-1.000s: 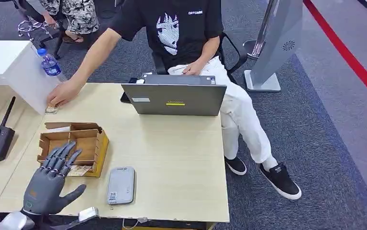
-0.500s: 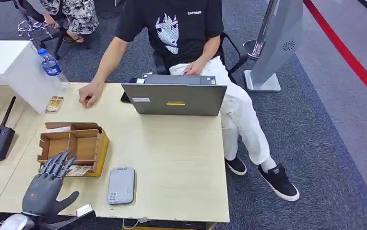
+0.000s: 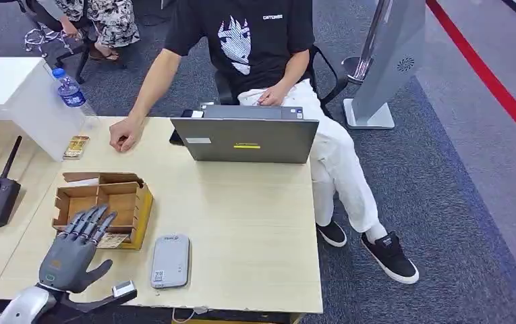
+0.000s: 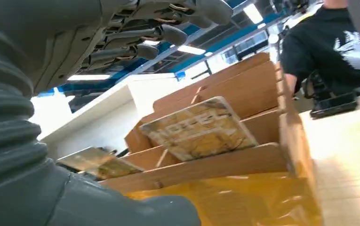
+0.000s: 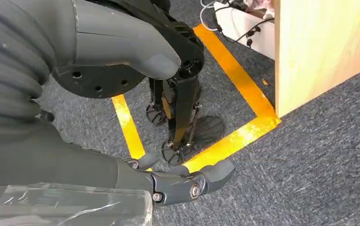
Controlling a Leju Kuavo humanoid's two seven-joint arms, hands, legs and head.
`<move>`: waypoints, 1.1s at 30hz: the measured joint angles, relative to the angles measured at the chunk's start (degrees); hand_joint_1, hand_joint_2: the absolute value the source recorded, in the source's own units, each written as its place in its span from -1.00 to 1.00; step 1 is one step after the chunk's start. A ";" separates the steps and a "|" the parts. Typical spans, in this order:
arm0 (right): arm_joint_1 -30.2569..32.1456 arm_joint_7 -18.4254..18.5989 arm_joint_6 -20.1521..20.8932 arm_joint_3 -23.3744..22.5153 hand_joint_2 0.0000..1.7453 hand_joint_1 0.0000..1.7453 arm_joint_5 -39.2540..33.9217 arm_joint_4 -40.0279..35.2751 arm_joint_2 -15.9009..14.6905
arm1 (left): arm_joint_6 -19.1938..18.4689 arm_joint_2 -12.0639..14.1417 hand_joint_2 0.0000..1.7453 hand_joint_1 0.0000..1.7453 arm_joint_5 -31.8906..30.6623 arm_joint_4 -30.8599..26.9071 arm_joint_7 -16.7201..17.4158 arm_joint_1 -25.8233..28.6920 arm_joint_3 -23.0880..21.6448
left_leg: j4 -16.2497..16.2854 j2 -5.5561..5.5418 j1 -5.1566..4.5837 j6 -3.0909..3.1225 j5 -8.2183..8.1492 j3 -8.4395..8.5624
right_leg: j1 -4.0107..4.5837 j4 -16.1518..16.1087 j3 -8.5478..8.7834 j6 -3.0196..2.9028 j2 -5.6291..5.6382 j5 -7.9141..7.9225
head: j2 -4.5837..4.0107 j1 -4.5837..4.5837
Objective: Pass the card to the sensor for recognition and then transmit it.
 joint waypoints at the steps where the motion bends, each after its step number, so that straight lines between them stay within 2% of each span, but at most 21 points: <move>1: 0.00 -0.02 -0.04 0.00 1.00 -1.00 0.00 0.19 -0.09 | -0.02 -0.11 1.00 -1.00 0.04 0.15 -0.22 -0.17 -0.06 | 0.00 0.00 0.00 0.00 0.00 0.00 | 0.00 0.00 0.00 0.00 0.00 0.00 | 0.00 0.00; 9: -0.01 -0.31 -0.13 0.00 1.00 -1.00 0.07 1.27 -0.50 | -0.24 -0.70 1.00 -1.00 0.20 0.72 -0.70 -0.65 -0.68 | 0.00 0.00 0.01 0.00 0.00 0.01 | 0.00 0.00 -0.01 0.00 0.01 0.00 | 0.00 0.00; 10: -0.01 -0.33 -0.13 0.00 1.00 -1.00 0.07 1.33 -0.50 | -0.26 -0.74 1.00 0.12 0.24 0.72 -0.70 -0.67 -0.74 | 0.00 0.00 0.01 0.00 0.00 0.01 | 0.00 0.00 -0.01 0.00 0.01 0.00 | 0.00 0.00; 11: -0.01 -0.33 -0.13 0.00 1.00 -1.00 0.07 1.38 -0.52 | -0.39 -0.77 1.00 1.00 0.31 0.74 -0.72 -0.70 -0.85 | 0.00 0.00 0.01 0.00 0.00 0.01 | 0.00 0.00 -0.01 0.00 0.01 0.00 | 0.00 0.00; 19: 0.00 -0.33 -0.11 0.00 1.00 -1.00 -0.04 1.68 -0.59 | -1.75 -0.74 1.00 1.00 1.18 0.92 -0.96 -0.80 -1.11 | 0.00 0.00 0.00 0.00 0.00 0.00 | 0.00 0.00 -0.01 0.00 0.01 0.00 | 0.00 0.00; 33: 0.01 -0.24 -0.09 0.00 1.00 -1.00 -0.02 1.68 -0.61 | -1.75 -0.74 1.00 1.00 1.35 1.22 -0.96 -1.21 -1.11 | 0.00 0.01 0.01 0.00 0.00 0.01 | 0.00 0.00 -0.01 0.00 0.01 0.00 | 0.00 0.00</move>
